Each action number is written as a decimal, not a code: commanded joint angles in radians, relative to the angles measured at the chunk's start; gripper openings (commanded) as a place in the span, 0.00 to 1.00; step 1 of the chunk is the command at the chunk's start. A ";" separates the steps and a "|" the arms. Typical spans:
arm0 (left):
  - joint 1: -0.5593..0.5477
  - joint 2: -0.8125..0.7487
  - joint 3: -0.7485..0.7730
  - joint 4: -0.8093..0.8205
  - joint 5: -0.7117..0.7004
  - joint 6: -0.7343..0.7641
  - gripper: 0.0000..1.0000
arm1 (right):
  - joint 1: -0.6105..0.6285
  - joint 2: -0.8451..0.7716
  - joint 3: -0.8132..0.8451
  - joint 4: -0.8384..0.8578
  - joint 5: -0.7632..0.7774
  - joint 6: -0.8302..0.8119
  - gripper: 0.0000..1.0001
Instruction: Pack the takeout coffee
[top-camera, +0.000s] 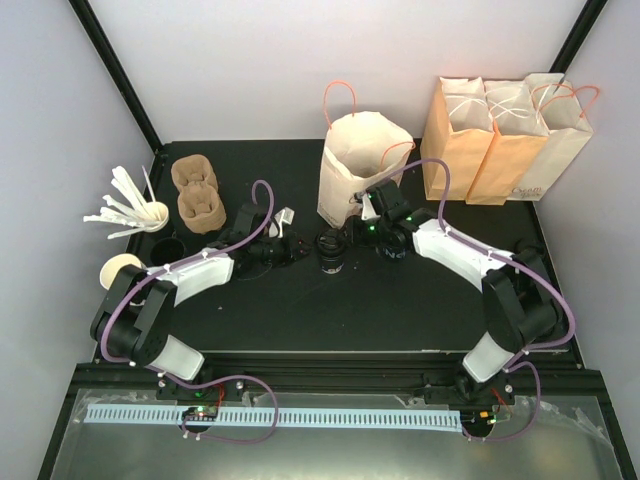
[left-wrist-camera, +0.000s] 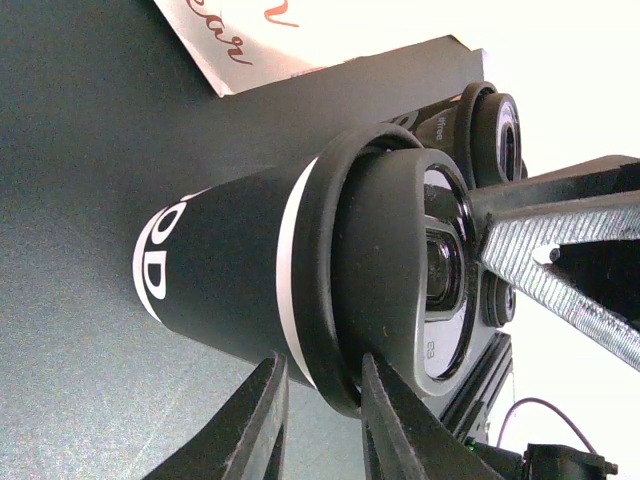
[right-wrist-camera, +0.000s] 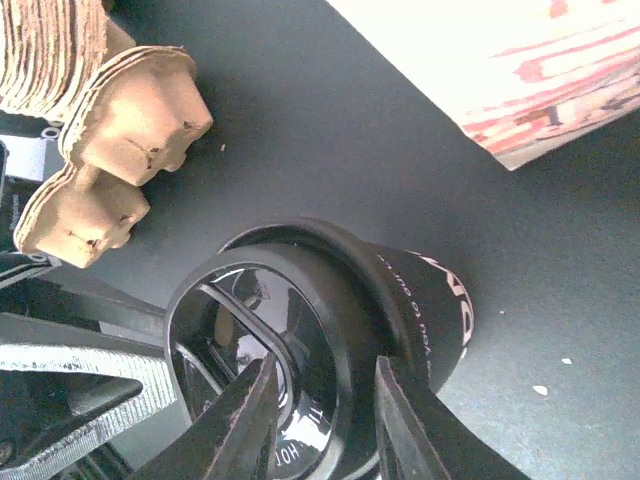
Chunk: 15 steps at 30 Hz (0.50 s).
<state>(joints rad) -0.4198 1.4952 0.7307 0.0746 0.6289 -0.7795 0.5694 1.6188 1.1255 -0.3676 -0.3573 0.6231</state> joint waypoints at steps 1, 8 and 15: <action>0.006 0.028 0.023 -0.042 -0.030 0.024 0.23 | -0.005 0.037 0.006 -0.027 0.016 -0.022 0.31; 0.005 0.053 0.018 -0.059 -0.037 0.039 0.20 | -0.005 0.045 -0.036 -0.006 0.003 -0.022 0.31; 0.001 0.081 -0.034 -0.041 -0.052 0.044 0.19 | -0.005 0.043 -0.156 0.044 -0.005 -0.005 0.30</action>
<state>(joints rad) -0.4191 1.5146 0.7372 0.0917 0.6407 -0.7609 0.5625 1.6211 1.0710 -0.2756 -0.3695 0.6102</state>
